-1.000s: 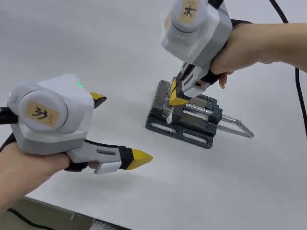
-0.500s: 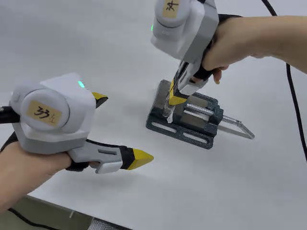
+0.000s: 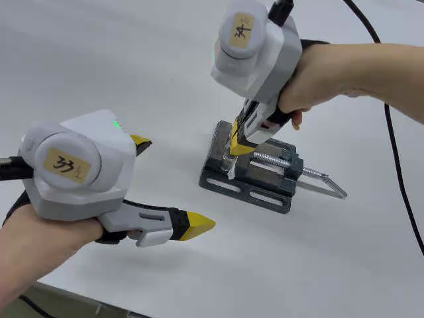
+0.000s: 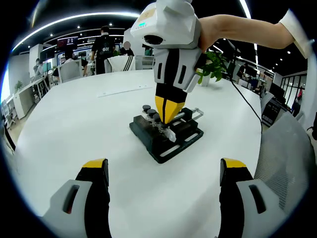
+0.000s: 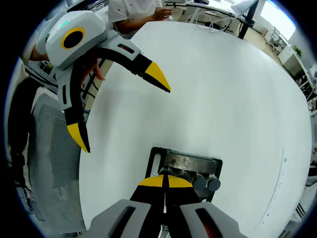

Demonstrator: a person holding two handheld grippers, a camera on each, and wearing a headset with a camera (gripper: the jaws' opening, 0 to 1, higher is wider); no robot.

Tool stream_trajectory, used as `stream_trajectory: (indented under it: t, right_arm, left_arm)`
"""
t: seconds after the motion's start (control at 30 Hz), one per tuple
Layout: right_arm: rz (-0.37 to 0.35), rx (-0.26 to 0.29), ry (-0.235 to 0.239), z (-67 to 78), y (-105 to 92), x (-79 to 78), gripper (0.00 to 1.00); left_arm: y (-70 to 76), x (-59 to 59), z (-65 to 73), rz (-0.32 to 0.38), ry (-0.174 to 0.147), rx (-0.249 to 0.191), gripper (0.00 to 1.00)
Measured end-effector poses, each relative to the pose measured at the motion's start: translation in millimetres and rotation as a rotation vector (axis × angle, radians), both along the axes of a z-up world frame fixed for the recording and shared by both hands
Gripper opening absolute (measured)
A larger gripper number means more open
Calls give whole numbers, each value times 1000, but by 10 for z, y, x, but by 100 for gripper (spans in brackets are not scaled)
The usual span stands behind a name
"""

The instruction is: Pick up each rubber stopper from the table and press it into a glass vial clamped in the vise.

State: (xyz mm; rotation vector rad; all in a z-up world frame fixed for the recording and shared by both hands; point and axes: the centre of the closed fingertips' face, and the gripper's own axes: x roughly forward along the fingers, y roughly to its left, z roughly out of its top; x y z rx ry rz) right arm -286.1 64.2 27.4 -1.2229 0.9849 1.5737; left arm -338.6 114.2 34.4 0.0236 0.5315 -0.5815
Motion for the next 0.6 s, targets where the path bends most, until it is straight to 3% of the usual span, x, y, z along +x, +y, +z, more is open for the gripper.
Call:
stream_trajectory:
  t: [0.17, 0.33, 0.4, 0.47, 0.6]
  right_arm:
    - [-22, 18, 3, 9, 19, -7, 0]
    - [32, -54, 10, -3, 34, -13, 0]
    - [9, -67, 26, -14, 51, 22, 0]
    - [4, -67, 39, -17, 52, 35, 0]
    - [-41, -12, 62, 0, 19, 6, 0]
  left_arm:
    - [-40, 36, 125, -4, -17, 5, 92]
    - [-63, 59, 192, -9, -27, 10, 92]
    - [-63, 55, 185, -11, -27, 16, 92]
    - [-70, 45, 204, -12, -29, 21, 92]
    - [-42, 13, 225, -10, -34, 31, 92]
